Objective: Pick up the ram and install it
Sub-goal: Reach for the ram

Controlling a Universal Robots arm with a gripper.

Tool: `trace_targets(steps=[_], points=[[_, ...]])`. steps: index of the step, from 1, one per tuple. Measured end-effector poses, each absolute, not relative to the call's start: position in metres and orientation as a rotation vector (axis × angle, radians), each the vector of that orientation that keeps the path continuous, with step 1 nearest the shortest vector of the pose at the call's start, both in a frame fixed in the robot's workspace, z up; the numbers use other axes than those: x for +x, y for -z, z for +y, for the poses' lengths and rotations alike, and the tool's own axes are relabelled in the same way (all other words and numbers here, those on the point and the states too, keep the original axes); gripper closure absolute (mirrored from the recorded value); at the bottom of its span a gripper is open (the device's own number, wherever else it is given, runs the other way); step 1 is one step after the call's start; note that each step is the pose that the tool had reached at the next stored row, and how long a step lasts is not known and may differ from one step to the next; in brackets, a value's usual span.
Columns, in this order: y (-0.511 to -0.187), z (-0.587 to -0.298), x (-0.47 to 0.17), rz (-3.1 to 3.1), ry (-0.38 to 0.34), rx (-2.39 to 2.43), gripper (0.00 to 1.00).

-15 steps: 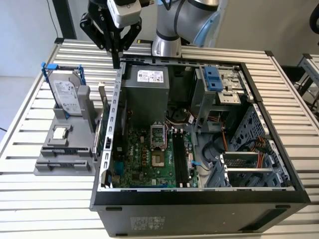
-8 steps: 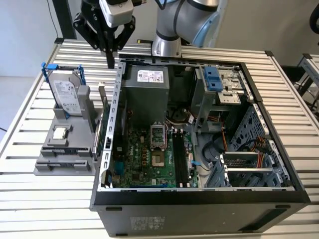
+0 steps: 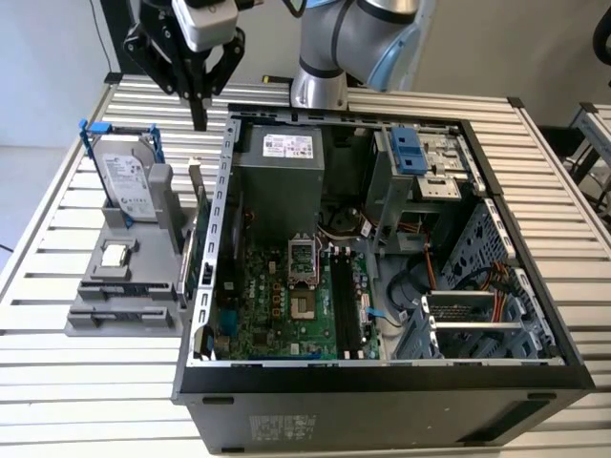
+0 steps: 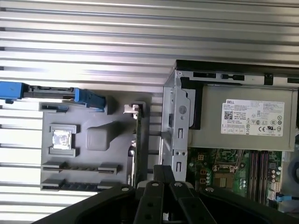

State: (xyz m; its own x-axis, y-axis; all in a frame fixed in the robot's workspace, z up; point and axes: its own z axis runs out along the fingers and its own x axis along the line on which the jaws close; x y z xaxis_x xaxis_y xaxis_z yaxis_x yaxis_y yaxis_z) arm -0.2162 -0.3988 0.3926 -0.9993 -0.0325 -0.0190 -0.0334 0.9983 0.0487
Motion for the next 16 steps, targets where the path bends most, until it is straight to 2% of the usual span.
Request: trace_targets(steps=[16], points=[[-0.393,-0.399,-0.242,3.122,-0.077,-0.071,1.0]])
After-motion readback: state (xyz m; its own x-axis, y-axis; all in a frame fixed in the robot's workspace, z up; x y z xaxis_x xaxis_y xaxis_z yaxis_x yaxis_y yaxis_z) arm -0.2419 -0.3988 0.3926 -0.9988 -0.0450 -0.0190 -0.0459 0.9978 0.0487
